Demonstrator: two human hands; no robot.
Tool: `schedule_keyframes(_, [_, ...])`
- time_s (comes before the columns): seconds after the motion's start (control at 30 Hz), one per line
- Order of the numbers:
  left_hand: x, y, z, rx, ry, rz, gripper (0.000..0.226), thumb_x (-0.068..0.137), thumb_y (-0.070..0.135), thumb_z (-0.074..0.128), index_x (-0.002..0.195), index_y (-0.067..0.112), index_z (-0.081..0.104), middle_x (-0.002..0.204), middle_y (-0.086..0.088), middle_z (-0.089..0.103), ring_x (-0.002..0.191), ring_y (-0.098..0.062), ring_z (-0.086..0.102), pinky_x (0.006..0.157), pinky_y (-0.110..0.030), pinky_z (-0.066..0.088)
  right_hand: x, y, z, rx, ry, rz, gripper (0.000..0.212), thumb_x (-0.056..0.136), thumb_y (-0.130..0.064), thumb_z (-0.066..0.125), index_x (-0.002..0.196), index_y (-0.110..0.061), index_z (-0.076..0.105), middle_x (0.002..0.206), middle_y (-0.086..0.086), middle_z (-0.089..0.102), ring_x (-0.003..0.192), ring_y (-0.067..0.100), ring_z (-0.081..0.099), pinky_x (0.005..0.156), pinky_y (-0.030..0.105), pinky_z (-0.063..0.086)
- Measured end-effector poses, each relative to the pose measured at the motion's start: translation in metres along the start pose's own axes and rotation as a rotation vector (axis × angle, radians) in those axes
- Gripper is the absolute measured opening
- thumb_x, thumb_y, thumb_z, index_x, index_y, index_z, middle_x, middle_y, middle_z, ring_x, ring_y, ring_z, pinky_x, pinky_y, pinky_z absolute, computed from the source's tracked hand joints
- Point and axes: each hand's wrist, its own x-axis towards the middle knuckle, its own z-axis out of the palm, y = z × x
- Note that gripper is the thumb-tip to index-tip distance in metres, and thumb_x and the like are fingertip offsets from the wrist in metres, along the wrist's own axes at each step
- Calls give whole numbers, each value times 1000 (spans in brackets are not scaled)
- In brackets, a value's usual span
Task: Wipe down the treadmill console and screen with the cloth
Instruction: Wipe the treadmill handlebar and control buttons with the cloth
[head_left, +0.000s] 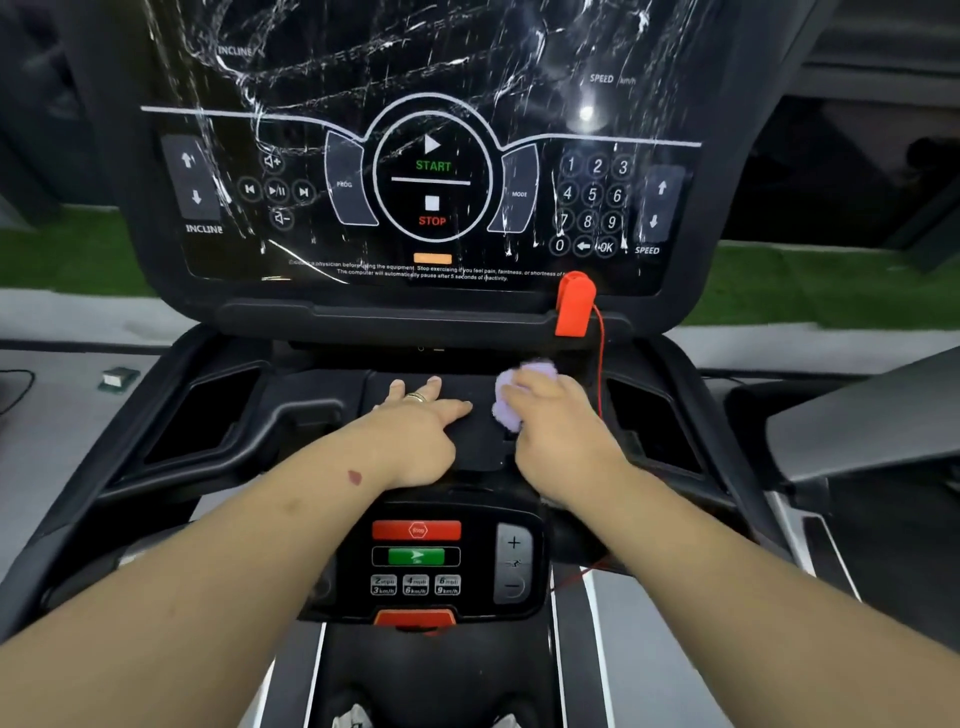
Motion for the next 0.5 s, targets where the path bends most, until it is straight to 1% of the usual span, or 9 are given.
schedule_keyframes(0.07, [-2, 0, 0, -3, -1, 0, 82, 91, 4, 39, 156, 50, 19, 170, 11, -9, 155, -32, -13, 125, -53, 14, -2, 17, -6, 37, 1, -37, 27, 67, -8, 37, 83, -25, 51, 114, -11, 56, 95, 32, 51, 79, 34, 43])
schedule_keyframes(0.13, [-1, 1, 0, -17, 0, -16, 84, 91, 3, 39, 156, 52, 19, 169, 12, -10, 155, -33, -13, 124, -53, 16, -12, 31, -20, 7, -2, 52, 17, 67, -10, 40, 73, -24, 47, 104, -10, 53, 91, 29, 52, 75, 29, 34])
schedule_keyframes(0.17, [0, 1, 1, -22, 3, -24, 84, 90, 3, 39, 155, 52, 19, 169, 12, -10, 156, -33, -12, 124, -53, 17, -15, 32, -25, -14, -7, 101, 17, 70, -8, 42, 71, -24, 44, 101, -11, 48, 95, 26, 50, 76, 27, 30])
schedule_keyframes(0.2, [2, 1, 2, -22, 4, -29, 85, 90, 3, 39, 155, 53, 19, 169, 13, -10, 156, -33, -12, 124, -53, 17, -18, 26, -28, -52, -19, 130, 21, 75, -5, 45, 73, -26, 46, 104, -11, 45, 105, 25, 48, 79, 25, 28])
schedule_keyframes(0.27, [3, 1, 3, -12, 6, -31, 86, 88, 3, 38, 155, 54, 19, 169, 13, -10, 156, -34, -12, 123, -54, 19, -10, 5, -26, -136, -50, 146, 26, 87, -2, 49, 96, -24, 61, 122, -4, 46, 128, 26, 39, 97, 27, 30])
schedule_keyframes(0.3, [2, 1, 3, -11, 7, -27, 86, 88, 3, 38, 155, 54, 19, 169, 13, -10, 155, -34, -12, 123, -53, 19, -4, -6, -25, -113, -51, 148, 28, 89, -3, 50, 107, -20, 63, 130, -2, 46, 131, 29, 36, 103, 29, 30])
schedule_keyframes(0.37, [0, 1, 3, -15, 11, -13, 83, 90, 5, 38, 155, 53, 19, 169, 12, -9, 155, -33, -13, 124, -53, 16, 3, -15, -21, -20, -52, 52, 27, 85, -4, 47, 102, -23, 57, 129, -3, 48, 115, 31, 40, 94, 29, 36])
schedule_keyframes(0.47, [-1, 0, 2, -17, 19, 1, 81, 92, 6, 39, 156, 51, 20, 170, 11, -8, 155, -32, -14, 125, -52, 13, 0, 15, -17, 47, -82, 29, 20, 69, -11, 37, 76, -30, 39, 107, -4, 52, 98, 34, 51, 85, 37, 48])
schedule_keyframes(0.5, [-1, 0, 3, -19, 21, -1, 81, 92, 6, 39, 156, 52, 20, 170, 12, -8, 155, -33, -13, 125, -52, 14, -9, 24, -21, 40, -76, 55, 17, 68, -11, 38, 72, -28, 36, 101, -3, 50, 97, 34, 54, 83, 29, 46])
